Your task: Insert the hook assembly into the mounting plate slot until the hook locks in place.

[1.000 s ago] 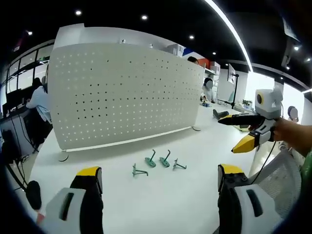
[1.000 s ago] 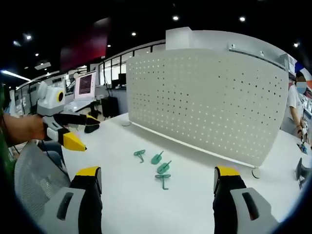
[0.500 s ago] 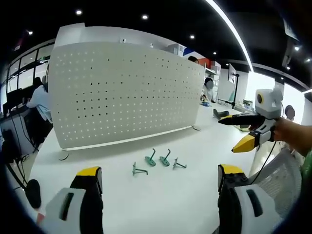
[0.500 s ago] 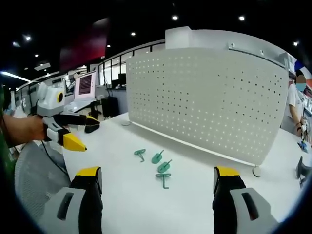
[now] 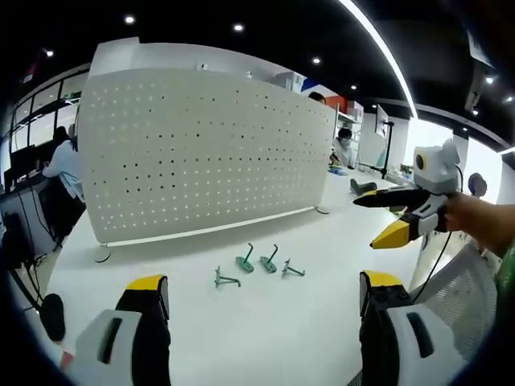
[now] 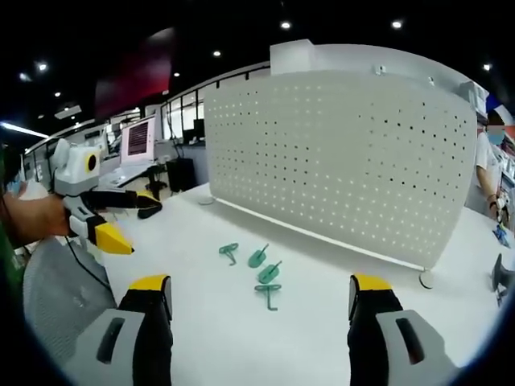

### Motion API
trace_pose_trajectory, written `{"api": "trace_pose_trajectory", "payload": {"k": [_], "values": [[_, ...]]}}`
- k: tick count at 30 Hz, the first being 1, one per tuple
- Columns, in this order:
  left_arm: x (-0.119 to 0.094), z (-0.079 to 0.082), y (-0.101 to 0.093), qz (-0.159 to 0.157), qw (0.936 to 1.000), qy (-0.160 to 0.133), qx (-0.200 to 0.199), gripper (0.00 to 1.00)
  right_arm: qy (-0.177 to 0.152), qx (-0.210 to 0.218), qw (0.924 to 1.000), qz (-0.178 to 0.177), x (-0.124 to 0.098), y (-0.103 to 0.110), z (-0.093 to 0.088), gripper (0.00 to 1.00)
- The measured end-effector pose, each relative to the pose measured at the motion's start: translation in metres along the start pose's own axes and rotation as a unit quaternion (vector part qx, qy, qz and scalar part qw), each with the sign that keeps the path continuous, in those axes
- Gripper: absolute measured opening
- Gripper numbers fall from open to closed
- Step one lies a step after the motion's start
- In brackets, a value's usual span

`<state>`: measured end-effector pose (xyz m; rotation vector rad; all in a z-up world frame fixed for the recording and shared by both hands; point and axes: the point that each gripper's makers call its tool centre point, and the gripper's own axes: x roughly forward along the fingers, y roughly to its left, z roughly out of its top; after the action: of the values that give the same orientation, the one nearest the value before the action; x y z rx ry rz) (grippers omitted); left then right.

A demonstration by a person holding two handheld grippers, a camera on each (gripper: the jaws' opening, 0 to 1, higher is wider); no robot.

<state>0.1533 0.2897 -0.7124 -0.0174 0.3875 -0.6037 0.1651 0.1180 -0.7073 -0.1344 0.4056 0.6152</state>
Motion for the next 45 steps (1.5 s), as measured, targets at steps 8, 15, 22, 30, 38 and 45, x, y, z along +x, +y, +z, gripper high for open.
{"api": "trace_pose_trajectory", "payload": {"k": [8, 15, 22, 30, 38, 45], "values": [[-0.002, -0.003, -0.002, 0.001, 1.0, -0.001, -0.006, 1.0, 0.014, 0.019, 0.9997, 0.007, 0.011, -0.006, -0.002, 0.83], [-0.003, -0.004, -0.008, -0.003, 0.9999, -0.002, -0.011, 1.0, 0.02, 0.029, 0.9993, 0.009, 0.022, -0.012, -0.003, 0.78], [0.0, -0.009, -0.012, -0.01, 0.9999, 0.001, -0.01, 1.0, 0.027, 0.024, 0.9992, 0.014, 0.032, -0.017, -0.001, 0.72], [0.001, -0.013, -0.009, -0.005, 0.9999, 0.004, -0.008, 1.0, 0.044, 0.023, 0.9986, 0.02, 0.045, -0.022, -0.005, 0.68], [0.002, -0.015, -0.013, -0.009, 0.9999, 0.01, 0.002, 1.0, 0.06, 0.027, 0.9975, 0.025, 0.057, -0.024, -0.011, 0.65], [0.002, -0.015, -0.013, -0.011, 0.9999, 0.01, 0.003, 0.97, 0.073, 0.027, 0.9966, 0.028, 0.067, -0.025, -0.013, 0.64]]}}
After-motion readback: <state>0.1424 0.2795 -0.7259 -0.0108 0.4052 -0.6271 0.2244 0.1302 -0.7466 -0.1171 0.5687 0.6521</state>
